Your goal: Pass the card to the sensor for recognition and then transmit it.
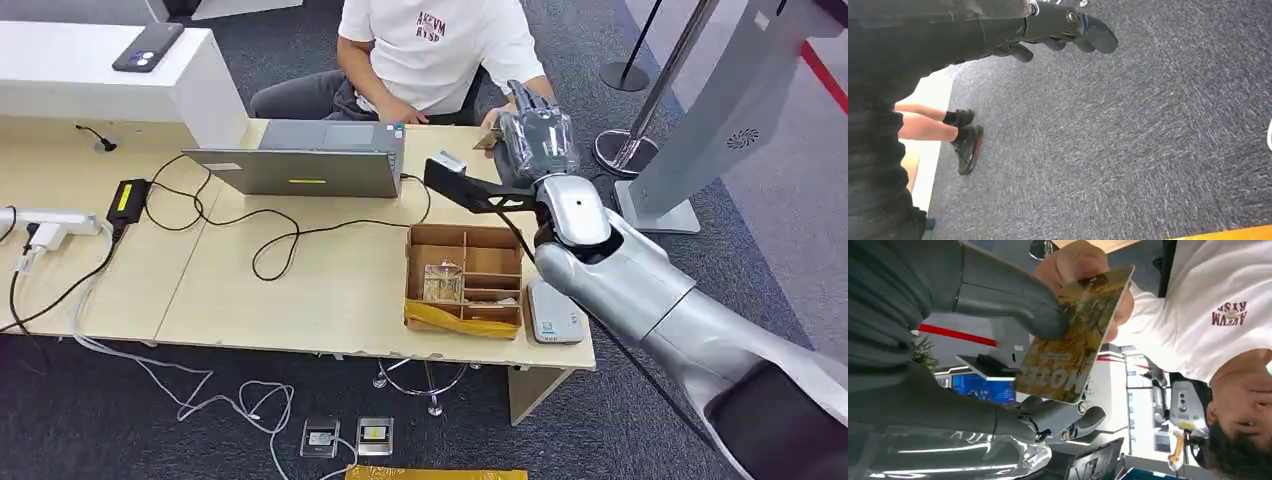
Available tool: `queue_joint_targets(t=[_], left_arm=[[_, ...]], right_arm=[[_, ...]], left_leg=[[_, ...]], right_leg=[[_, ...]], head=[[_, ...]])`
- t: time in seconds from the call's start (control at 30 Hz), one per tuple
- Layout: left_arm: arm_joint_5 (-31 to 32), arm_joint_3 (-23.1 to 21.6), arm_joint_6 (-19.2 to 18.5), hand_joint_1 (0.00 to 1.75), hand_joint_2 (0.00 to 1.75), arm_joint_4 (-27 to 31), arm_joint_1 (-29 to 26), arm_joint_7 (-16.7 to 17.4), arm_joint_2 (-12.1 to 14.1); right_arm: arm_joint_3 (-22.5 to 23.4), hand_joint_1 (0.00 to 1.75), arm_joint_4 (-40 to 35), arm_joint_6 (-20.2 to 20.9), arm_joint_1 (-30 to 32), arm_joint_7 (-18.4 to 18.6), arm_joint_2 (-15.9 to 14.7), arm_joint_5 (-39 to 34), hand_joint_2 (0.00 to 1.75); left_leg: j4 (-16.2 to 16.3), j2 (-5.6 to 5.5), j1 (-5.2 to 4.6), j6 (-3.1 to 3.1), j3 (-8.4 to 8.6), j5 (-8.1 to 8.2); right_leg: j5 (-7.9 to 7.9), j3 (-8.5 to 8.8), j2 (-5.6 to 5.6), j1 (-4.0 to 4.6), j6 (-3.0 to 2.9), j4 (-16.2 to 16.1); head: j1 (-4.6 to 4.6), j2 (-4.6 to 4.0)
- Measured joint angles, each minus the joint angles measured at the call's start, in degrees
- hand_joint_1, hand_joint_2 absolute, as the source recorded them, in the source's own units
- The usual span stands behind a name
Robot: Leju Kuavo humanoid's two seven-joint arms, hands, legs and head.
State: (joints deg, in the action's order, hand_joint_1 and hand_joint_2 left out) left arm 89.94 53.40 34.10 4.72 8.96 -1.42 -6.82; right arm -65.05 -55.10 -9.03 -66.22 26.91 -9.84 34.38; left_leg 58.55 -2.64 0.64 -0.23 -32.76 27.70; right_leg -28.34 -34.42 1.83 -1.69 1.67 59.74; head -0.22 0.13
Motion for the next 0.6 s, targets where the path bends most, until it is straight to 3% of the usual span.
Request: queue_joint_targets(t=[0.6], left_arm=[[-0.8,0.0,0.0,0.00,1.75,0.0,-0.1,0.7,0.0]], right_arm=[[0.0,1.75,0.0,-1.9,2.4,-1.4,0.0,-0.8,1.75]], left_leg=[[0.0,0.03,0.00,0.00,0.02,0.00]], right_leg=[[0.00,-0.01,0.03,0.00,0.00,0.0]], head=[[0.00,0.00]])
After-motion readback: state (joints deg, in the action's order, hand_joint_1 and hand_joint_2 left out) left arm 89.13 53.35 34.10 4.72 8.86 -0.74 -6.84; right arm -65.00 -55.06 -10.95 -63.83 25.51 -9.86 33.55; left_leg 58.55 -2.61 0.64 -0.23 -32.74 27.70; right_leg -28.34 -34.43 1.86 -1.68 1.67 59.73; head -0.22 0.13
